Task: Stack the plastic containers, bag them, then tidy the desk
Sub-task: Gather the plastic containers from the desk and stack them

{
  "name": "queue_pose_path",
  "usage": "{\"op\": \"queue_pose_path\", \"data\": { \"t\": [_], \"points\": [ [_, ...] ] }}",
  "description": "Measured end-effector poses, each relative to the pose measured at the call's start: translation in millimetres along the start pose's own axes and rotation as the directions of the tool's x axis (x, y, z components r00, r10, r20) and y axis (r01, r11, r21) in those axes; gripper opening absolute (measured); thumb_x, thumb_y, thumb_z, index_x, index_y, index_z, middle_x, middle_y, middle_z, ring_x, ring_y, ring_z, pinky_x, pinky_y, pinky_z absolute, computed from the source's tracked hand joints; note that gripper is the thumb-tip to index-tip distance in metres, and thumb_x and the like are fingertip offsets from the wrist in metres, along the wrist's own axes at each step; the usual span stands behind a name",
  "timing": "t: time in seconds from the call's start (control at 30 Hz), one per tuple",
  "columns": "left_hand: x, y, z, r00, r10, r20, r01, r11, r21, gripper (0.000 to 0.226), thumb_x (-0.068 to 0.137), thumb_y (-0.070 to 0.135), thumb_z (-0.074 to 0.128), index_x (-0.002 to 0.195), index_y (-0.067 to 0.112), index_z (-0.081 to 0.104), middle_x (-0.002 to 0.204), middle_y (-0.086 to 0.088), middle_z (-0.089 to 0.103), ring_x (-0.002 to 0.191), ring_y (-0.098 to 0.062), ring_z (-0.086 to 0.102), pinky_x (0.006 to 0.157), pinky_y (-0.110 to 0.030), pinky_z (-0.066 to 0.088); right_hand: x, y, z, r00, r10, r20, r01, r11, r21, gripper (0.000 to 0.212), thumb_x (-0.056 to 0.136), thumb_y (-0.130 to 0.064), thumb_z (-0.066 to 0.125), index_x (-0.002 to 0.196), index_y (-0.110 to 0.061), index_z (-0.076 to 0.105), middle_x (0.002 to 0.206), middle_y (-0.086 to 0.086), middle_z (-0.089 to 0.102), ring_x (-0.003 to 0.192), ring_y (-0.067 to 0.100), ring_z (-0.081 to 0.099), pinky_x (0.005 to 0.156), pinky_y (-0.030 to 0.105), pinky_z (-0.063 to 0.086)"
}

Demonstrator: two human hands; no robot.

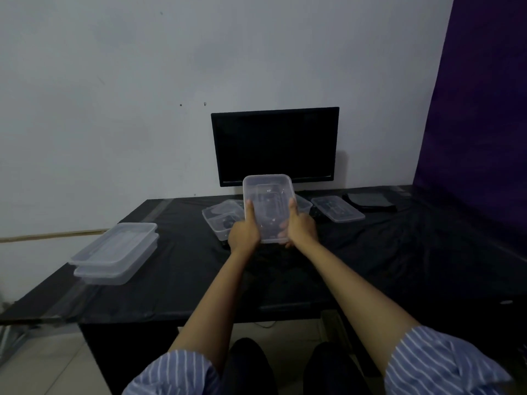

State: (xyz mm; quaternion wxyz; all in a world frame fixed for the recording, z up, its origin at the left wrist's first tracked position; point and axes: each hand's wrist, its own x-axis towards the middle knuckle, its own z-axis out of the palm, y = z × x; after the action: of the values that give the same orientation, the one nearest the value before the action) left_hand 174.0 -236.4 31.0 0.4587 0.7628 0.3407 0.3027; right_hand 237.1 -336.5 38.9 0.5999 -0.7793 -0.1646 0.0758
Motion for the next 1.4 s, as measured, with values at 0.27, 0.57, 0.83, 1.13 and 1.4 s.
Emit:
{"op": "queue_pose_path", "data": {
  "t": [0.27, 0.57, 0.83, 1.13, 1.4],
  "points": [
    [10, -5, -17, 0.999, -0.028, 0.031, 0.033, 0.984, -0.174, 0.072, 0.095, 0.066, 0.021, 0.100, 0.009, 0.065, 0.105, -0.014, 0.064, 0.109, -0.031, 0.059, 0.099, -0.038, 0.044, 2, -5, 14, 0.999, 0.034, 0.023, -0.035, 0.999, 0.012, 0.069, 0.100, -0.057, 0.019, 0.130, -0.002, 0.047, 0.104, 0.023, 0.067, 0.047, 0.020, 0.062, 0.030, 0.017, 0.040],
    [25, -24, -70, 0.991, -0.129, -0.023, 0.123, 0.976, -0.181, 0.074, 0.096, 0.061, 0.029, 0.126, -0.001, 0.056, 0.128, -0.025, 0.057, 0.117, -0.035, 0.055, 0.104, -0.043, 0.043, -12, -29, 58, 0.986, 0.035, 0.162, -0.055, 0.991, 0.119, 0.041, 0.103, -0.042, 0.027, 0.132, -0.012, 0.027, 0.121, 0.022, 0.055, 0.085, 0.039, 0.068, 0.039, 0.035, 0.055],
    [51, -47, -183, 0.942, -0.058, -0.329, 0.011, 0.990, -0.142, 0.024, 0.087, 0.033, 0.052, 0.091, 0.012, 0.062, 0.100, -0.014, 0.065, 0.097, -0.035, 0.060, 0.086, -0.046, 0.053, -40, -68, 124, 0.861, -0.031, 0.507, -0.089, 0.973, 0.212, 0.013, 0.099, -0.024, 0.041, 0.108, -0.014, 0.043, 0.092, 0.009, 0.053, 0.082, 0.030, 0.065, 0.080, 0.048, 0.059],
    [59, -78, -276, 0.877, -0.131, -0.461, 0.071, 0.987, -0.145, 0.017, 0.078, 0.025, 0.059, 0.074, 0.008, 0.065, 0.083, -0.012, 0.065, 0.076, -0.028, 0.057, 0.071, -0.043, 0.054, -68, -93, 204, 0.809, -0.110, 0.577, 0.039, 0.990, 0.134, 0.030, 0.094, -0.016, 0.046, 0.111, -0.001, 0.064, 0.096, 0.011, 0.060, 0.078, 0.021, 0.057, 0.068, 0.034, 0.051],
    [64, -102, -294, 0.860, -0.144, -0.490, 0.159, 0.987, -0.010, 0.030, 0.085, 0.026, 0.056, 0.104, 0.009, 0.071, 0.109, -0.015, 0.068, 0.102, -0.035, 0.059, 0.091, -0.040, 0.045, -81, -92, 232, 0.770, -0.065, 0.634, 0.038, 0.998, 0.057, 0.037, 0.096, -0.015, 0.040, 0.124, 0.002, 0.055, 0.102, 0.012, 0.054, 0.068, 0.017, 0.052, 0.057, 0.030, 0.047]
  ]
}}
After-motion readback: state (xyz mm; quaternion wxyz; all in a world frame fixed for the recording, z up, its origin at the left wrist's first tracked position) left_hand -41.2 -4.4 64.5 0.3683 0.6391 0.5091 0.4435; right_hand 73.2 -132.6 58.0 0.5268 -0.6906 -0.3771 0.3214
